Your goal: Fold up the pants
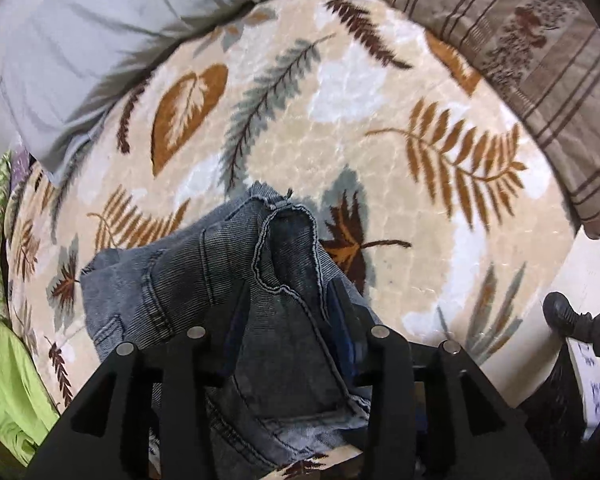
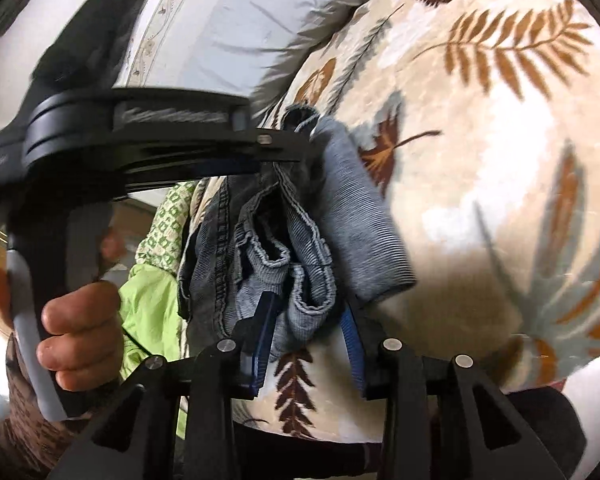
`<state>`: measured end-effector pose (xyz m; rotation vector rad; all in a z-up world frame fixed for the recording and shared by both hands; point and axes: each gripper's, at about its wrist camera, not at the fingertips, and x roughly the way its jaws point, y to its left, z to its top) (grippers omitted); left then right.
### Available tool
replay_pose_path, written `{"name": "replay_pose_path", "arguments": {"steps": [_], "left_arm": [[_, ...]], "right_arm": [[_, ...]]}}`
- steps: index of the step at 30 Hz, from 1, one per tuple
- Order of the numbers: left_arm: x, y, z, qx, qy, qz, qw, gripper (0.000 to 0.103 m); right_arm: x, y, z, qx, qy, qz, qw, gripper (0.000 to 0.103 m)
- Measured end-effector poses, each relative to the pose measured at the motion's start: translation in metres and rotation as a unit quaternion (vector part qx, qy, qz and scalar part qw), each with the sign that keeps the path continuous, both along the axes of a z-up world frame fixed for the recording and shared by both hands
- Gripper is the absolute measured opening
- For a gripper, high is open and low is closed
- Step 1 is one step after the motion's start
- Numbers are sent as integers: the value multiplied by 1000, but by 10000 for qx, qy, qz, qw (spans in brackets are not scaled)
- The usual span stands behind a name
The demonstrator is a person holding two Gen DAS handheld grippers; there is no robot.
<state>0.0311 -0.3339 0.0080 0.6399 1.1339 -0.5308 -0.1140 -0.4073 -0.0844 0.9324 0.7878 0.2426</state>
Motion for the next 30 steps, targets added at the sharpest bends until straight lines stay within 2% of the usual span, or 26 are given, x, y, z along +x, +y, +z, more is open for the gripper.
{"name": "replay_pose_path", "arguments": {"steps": [4, 8, 10, 15, 19, 22, 24, 25, 27, 30], "left_arm": [[-4, 5, 12, -36, -254, -103, 9996, 38], [0, 19, 20, -47, -281, -138, 9995, 38], [10, 37, 26, -131, -197, -56, 9997, 38], [48, 90, 30, -219, -5, 287, 9993, 53], [79, 141, 19, -432, 489, 802, 9946, 55], [92, 177, 6, -896, 1014, 1232, 9831, 55], [97, 195, -3, -1271, 1341, 1476, 9716, 55], [98, 204, -9, -1514, 1531, 1608, 9632, 56], [98, 214, -19, -1790, 1783, 1762, 9514, 58], [96, 215, -33, -1882, 1988, 1842, 9440, 59]], "right_arm": [[-9, -9, 3, -46, 26, -127, 9999, 36], [-13, -15, 12, -126, 26, -206, 9997, 42], [-12, -14, 14, -219, 11, -228, 9995, 42], [-13, -22, 24, -368, -54, -368, 9986, 45], [-2, -26, 27, -367, -56, -361, 9987, 45], [15, -25, 29, -376, -66, -279, 9989, 51], [29, -26, 30, -378, -65, -280, 9989, 53], [39, -28, 30, -346, -43, -275, 9990, 53], [54, -28, 27, -303, 0, -247, 9992, 53], [76, -25, 27, -460, 31, -181, 9988, 53]]}}
